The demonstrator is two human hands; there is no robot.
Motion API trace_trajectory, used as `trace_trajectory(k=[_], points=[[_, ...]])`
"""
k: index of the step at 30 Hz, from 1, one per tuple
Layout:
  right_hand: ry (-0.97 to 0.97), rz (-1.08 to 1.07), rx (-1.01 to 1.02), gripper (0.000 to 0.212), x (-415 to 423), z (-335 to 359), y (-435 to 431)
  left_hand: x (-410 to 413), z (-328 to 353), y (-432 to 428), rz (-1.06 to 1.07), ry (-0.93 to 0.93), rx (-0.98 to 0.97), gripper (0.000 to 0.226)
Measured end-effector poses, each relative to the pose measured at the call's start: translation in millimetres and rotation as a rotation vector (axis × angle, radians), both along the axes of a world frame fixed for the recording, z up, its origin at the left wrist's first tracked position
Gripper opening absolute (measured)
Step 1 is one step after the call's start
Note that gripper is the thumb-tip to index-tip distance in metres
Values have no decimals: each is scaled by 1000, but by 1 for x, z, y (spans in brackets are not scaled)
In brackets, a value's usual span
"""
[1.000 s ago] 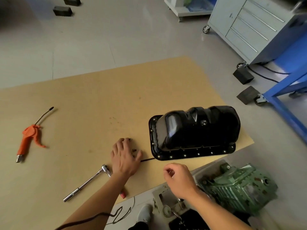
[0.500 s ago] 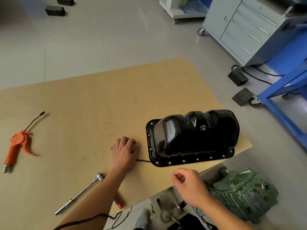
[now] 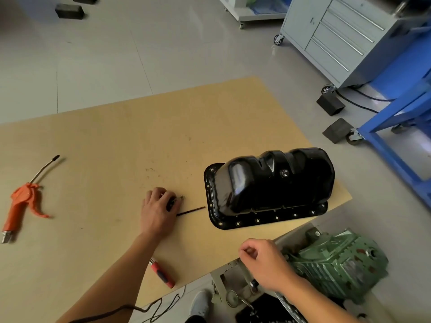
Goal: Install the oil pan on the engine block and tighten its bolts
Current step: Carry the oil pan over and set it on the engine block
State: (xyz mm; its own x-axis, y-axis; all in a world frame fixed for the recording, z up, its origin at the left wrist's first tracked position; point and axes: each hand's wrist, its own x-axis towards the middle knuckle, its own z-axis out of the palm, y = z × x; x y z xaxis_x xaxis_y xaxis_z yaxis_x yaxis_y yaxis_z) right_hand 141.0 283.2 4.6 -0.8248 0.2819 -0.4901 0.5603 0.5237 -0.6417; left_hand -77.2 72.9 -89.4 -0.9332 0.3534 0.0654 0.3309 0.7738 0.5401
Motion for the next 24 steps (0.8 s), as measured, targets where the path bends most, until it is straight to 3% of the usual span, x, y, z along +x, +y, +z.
trace_trajectory(k=[2,9,12,15,18,20,21,22,24], points=[[-12,-11,-7,19,1,-1,0,-3,-1,2,-2,-29,14,25],[-5,1,-8,15,-5,-1,-9,-12,1,7,-110,-16,-85,60],[91,-16,30,19,-7,6,-11,-14,11,19,-74,18,-113,63],[443,-255,146,20,-8,23,13,-4,35,45,-39,50,90,62],[680,-686,297,17,-19,46,76,12,64,76,-176,-109,227,78],[621,-958,303,18,-28,55,130,22,76,100,-324,-263,219,107],[519,-1040,266,37,-31,56,157,27,79,111,-384,-334,198,124],[403,-1065,209,57,-33,54,181,28,81,120,-420,-387,173,138],[232,-984,89,75,-36,50,216,23,79,132,-424,-452,145,153]])
